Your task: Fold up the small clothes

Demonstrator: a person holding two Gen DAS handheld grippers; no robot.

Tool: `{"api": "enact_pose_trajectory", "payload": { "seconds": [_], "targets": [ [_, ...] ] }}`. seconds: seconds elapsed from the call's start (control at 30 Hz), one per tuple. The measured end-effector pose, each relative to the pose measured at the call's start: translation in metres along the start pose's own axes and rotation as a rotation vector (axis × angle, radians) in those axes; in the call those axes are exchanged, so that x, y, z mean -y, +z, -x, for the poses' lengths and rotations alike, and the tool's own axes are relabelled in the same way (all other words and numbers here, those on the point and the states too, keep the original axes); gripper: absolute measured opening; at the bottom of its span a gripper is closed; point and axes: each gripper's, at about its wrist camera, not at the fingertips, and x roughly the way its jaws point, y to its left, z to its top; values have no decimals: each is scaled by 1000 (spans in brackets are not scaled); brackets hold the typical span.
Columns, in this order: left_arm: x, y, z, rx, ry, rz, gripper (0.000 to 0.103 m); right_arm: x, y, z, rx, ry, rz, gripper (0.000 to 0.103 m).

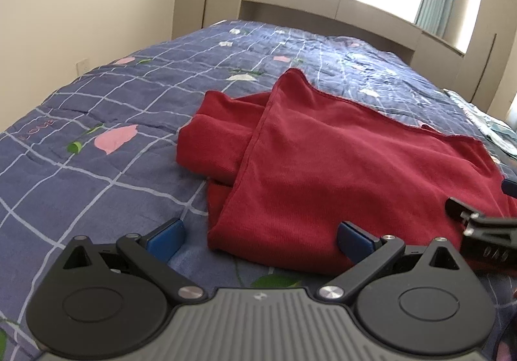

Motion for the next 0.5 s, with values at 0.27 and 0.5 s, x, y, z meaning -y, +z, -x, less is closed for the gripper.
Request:
{"api": "enact_pose_trajectory", "payload": {
  "seconds": [0.27,0.5],
  "targets": [
    [-2,6,-2,-34,0,20,103,-2,-5,-1,11,-7,3,102],
    [-2,6,-3,-39,3,22,103,2,-7,-4,5,13,-23,102]
  ]
}}
